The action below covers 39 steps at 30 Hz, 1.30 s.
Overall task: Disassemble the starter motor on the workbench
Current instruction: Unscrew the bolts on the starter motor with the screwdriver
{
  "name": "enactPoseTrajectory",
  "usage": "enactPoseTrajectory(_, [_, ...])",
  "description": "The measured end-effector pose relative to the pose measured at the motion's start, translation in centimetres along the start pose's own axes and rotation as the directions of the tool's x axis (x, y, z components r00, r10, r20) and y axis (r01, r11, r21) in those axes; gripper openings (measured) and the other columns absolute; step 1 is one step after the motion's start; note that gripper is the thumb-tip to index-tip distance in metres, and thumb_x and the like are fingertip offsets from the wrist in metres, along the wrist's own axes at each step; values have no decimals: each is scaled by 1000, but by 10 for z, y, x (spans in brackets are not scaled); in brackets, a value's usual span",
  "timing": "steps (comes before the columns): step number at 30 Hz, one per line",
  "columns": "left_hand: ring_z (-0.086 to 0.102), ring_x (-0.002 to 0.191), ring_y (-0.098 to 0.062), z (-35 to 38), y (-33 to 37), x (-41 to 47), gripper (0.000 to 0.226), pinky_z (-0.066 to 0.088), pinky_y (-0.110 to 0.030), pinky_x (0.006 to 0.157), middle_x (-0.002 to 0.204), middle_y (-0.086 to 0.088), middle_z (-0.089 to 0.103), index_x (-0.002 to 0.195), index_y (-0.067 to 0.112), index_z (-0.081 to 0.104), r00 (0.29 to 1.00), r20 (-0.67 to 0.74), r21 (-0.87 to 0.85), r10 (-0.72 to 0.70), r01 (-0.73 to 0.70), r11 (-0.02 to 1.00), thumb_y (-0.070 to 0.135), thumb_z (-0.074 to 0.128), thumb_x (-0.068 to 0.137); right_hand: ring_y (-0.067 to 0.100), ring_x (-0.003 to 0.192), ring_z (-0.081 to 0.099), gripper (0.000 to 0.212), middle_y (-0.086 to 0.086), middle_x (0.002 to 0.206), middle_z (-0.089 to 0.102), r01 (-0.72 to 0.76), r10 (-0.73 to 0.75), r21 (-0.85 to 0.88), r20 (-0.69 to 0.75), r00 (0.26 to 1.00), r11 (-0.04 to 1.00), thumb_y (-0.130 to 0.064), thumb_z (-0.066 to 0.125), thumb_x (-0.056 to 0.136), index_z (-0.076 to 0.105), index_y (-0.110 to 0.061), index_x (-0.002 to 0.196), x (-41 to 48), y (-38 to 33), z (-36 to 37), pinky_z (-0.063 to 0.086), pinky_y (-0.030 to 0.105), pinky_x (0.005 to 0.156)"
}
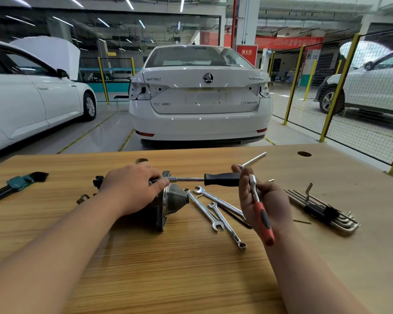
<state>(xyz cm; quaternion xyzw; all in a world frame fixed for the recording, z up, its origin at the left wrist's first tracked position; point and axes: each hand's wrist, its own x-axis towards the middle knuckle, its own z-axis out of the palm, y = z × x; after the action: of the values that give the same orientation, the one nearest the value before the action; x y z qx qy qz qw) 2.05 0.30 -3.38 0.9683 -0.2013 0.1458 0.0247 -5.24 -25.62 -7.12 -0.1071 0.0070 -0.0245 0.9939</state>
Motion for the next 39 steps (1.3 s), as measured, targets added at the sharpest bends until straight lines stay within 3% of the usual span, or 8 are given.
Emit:
enactPoseTrajectory(13, [46, 94, -7, -2, 0, -1, 41, 31, -27, 58, 96, 21, 44, 112, 42, 56, 1000, -5, -17, 14, -14, 1000, 64, 28, 91, 31, 85, 74, 51, 23, 112, 70, 77, -69, -458, 35, 997, 885, 5, 23, 85, 60, 0, 120, -2, -7, -3, 60, 33, 56])
enactPoseTrajectory(16, [49, 98, -9, -2, -1, 0, 42, 31, -27, 59, 98, 22, 47, 110, 42, 56, 999, 0, -29, 33, -33, 999, 64, 26, 91, 34, 86, 73, 62, 7, 120, 70, 152, -65, -822, 139, 988, 548, 12, 25, 81, 63, -16, 121, -6, -25, -2, 58, 31, 62])
enactPoseTrajectory(19, [48, 91, -7, -1, -1, 1, 40, 30, -26, 55, 90, 22, 44, 108, 41, 56, 999, -5, -30, 46, -46, 999, 63, 27, 91, 18, 97, 72, 79, -3, 144, 52, 273, 41, -962, 272, 962, -25, 22, 32, 87, 54, -42, 127, -8, -43, -3, 58, 24, 76])
enactPoseTrajectory(23, [49, 90, -7, -2, 0, 1, 37, 31, -25, 55, 95, 21, 47, 106, 41, 56, 999, -6, -31, 47, -47, 998, 62, 30, 92, 4, 118, 57, 97, -27, 158, -19, 381, 239, -610, 304, 922, -695, 9, 60, 87, 20, -63, 137, -11, -47, -16, 53, 19, 89])
enactPoseTrajectory(25, [49, 89, -6, -3, 0, 0, 35, 30, -25, 55, 93, 21, 46, 105, 41, 57, 999, -7, -39, 49, -49, 998, 61, 31, 92, 21, 118, 57, 102, -21, 157, -30, 423, 285, -295, 412, 865, -857, -1, 74, 80, 16, -47, 149, -10, -45, -27, 59, 34, 84])
enactPoseTrajectory(30, [47, 87, -6, -2, -3, -2, 35, 26, -25, 54, 84, 24, 41, 102, 42, 56, 999, -21, -61, 44, -45, 997, 64, 32, 89, 26, 79, 70, 41, 8, 120, 66, 569, 232, -184, 781, 579, -802, -28, 67, 91, 60, -10, 127, 4, -37, -27, 53, 30, 68])
enactPoseTrajectory(34, [47, 86, -6, -1, -3, -3, 28, 25, -26, 55, 84, 24, 42, 96, 45, 50, 998, -33, -55, 60, -62, 997, 69, 42, 84, 3, 47, 57, 34, -16, 56, 62, 317, -66, -816, 395, 916, -483, -49, 42, 98, 65, -26, 91, 11, -30, 0, 41, 18, 44])
enactPoseTrajectory(39, [49, 85, -7, 2, -5, -5, 24, 31, -28, 59, 93, 22, 51, 90, 44, 46, 995, -76, -79, 63, -68, 994, 66, 47, 82, 12, 42, 42, 63, 1, 67, 57, -218, -136, -963, -198, 971, -156, -69, 40, 92, 69, -13, 93, 31, -39, 33, 32, 22, 41])
